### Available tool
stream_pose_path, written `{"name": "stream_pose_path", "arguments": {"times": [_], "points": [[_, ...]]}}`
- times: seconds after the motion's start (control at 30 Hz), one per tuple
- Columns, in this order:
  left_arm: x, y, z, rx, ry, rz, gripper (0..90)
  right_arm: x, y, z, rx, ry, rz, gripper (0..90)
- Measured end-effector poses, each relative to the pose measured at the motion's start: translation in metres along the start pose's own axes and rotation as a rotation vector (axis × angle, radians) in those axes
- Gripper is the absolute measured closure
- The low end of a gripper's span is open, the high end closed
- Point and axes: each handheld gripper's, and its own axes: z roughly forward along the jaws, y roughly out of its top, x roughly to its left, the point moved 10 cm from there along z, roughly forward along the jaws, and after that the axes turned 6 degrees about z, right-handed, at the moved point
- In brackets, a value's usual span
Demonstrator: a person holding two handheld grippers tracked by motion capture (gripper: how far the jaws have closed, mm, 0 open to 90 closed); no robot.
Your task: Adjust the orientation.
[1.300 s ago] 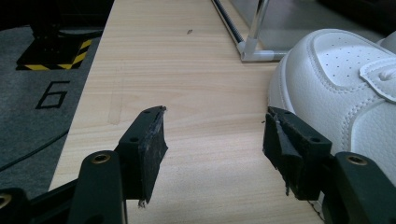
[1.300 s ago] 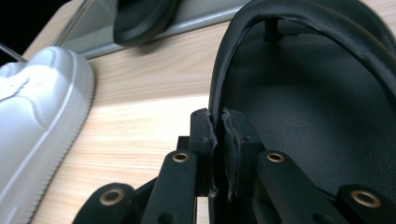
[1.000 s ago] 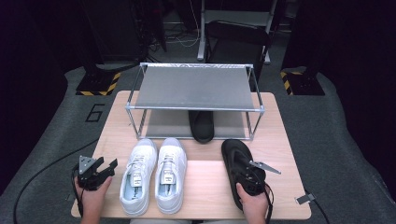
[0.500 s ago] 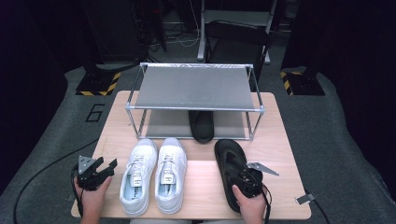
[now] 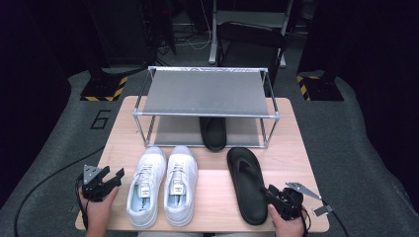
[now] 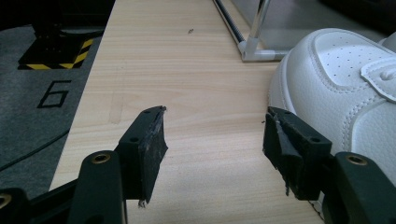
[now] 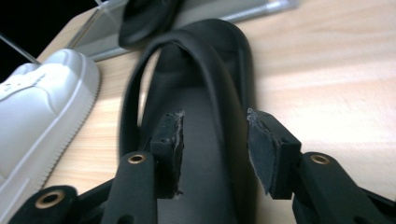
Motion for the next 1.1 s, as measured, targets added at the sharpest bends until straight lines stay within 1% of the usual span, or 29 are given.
{"name": "stream_pose_path", "arguments": {"times": [0.03,0.07,0.13,0.17,0.3,0.4,0.43,0.47,0.5,0.53,0.6,0.63,0.7,0.73,0.93,0.97,1.0,1.07,1.1], "points": [[0.000,0.000,0.000,-0.002,0.001,-0.001,38.6,-0.006,-0.004,0.003,0.014,-0.008,0.012,54.5],[0.000,0.000,0.000,0.000,0.001,-0.003,38.6,-0.009,-0.007,0.005,0.027,-0.016,0.011,54.4],[0.000,0.000,0.000,0.001,0.001,-0.001,38.6,-0.011,-0.009,0.006,0.034,-0.014,0.019,53.9],[0.000,0.000,0.000,-0.001,0.001,-0.002,38.6,-0.013,-0.015,0.009,0.051,-0.008,0.027,52.7],[0.000,0.000,0.000,0.001,-0.001,0.000,38.6,-0.016,-0.021,0.012,0.065,0.001,0.025,51.6],[-0.001,0.000,0.000,0.003,-0.001,0.003,38.6,-0.017,-0.026,0.012,0.074,0.006,0.047,51.5],[0.000,0.000,0.000,0.002,0.000,0.005,38.6,-0.017,-0.029,0.012,0.078,0.015,0.054,51.2],[0.000,0.000,0.000,0.002,0.000,0.005,38.6,-0.017,-0.029,0.012,0.078,0.015,0.054,51.2],[0.000,0.000,0.000,0.002,0.001,0.003,38.6,-0.017,-0.031,0.012,0.088,0.035,0.070,51.4],[0.000,0.000,0.000,0.002,0.001,0.003,38.6,-0.017,-0.031,0.012,0.088,0.035,0.070,51.4],[0.000,0.000,0.000,0.002,0.002,0.000,38.6,-0.017,-0.033,0.011,0.083,0.064,0.099,52.4],[0.000,0.000,0.000,0.002,0.003,-0.001,38.6,-0.018,-0.034,0.010,0.091,0.060,0.094,52.5],[0.000,0.000,0.000,0.002,0.003,0.001,38.6,-0.015,-0.035,0.010,0.100,0.071,0.103,54.0],[0.000,0.000,0.000,0.002,0.005,0.004,38.6,-0.015,-0.035,0.011,0.089,0.072,0.087,54.0],[0.000,0.000,0.000,0.002,0.008,0.008,38.6,-0.016,-0.036,0.010,0.087,0.074,0.084,55.3],[0.000,0.000,0.000,-0.001,0.009,0.008,38.6,-0.016,-0.036,0.010,0.089,0.077,0.093,55.8],[0.000,0.000,0.000,0.000,0.010,0.009,38.6,-0.016,-0.035,0.011,0.085,0.086,0.089,56.7],[0.000,0.000,0.000,0.000,0.010,0.007,38.6,-0.016,-0.035,0.011,0.083,0.086,0.088,57.3],[0.000,0.000,0.000,0.000,0.010,0.007,38.6,-0.017,-0.035,0.010,0.084,0.090,0.103,58.9]]}}
